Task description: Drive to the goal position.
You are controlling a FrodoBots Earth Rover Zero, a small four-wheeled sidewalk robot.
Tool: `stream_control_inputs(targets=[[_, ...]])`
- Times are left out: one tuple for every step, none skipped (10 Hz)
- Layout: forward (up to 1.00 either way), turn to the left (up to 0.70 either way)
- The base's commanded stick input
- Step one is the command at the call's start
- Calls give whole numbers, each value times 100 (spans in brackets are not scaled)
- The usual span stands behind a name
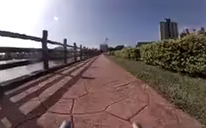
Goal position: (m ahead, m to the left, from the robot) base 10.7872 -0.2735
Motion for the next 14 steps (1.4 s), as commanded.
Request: stream_control_inputs(targets=[[50,0],[50,0],[50,0],[50,0],[50,0],[50,0],[50,0],[50,0],[50,0],[50,0],[50,0],[50,0],[50,0],[50,4]])
